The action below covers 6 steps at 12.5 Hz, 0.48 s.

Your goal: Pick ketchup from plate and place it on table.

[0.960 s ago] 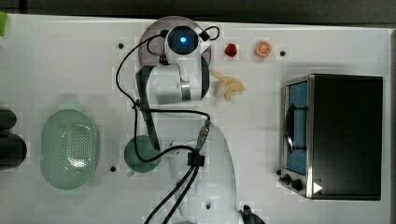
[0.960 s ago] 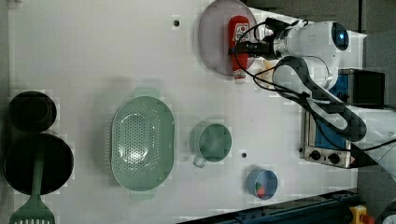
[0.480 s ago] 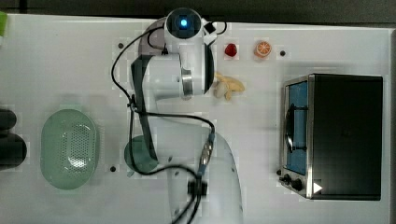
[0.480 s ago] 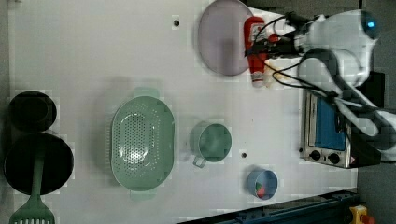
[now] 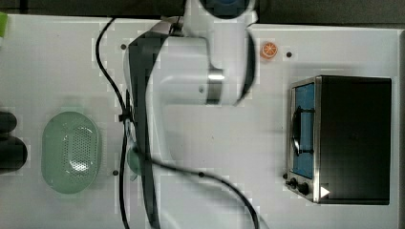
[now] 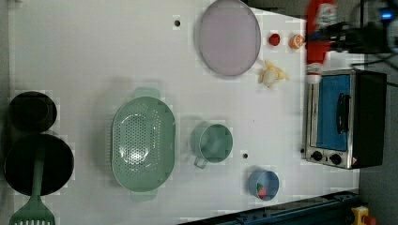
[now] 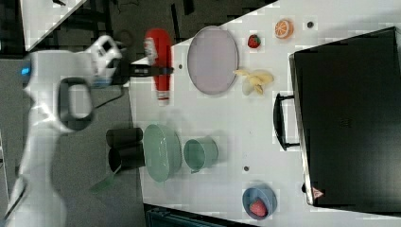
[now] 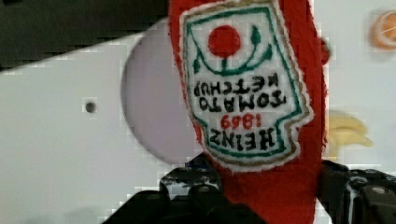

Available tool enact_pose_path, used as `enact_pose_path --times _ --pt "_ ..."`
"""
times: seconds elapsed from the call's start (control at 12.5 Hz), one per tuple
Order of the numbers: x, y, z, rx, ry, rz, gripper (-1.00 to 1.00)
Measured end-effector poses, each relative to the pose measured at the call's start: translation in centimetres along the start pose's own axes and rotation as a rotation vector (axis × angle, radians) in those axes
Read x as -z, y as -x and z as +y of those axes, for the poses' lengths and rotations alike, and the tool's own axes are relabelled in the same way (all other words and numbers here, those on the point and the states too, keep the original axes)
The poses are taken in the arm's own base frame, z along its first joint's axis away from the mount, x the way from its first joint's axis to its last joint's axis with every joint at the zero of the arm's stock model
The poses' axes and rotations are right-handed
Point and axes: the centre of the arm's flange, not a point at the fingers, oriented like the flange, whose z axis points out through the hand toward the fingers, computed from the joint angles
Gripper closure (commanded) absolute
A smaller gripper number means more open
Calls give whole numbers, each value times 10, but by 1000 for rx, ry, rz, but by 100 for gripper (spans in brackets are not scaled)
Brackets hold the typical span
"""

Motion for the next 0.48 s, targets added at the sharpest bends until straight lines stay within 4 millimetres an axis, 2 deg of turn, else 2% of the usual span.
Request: enact_pose_path --times 0.16,0.24,0.4,0.48 --pt "51 5 24 -37 11 31 -16" --pt "63 11 38 -58 22 19 -16" --pt "68 22 64 -100 36 0 -16" --pt "61 30 77 -123 45 -19 -16"
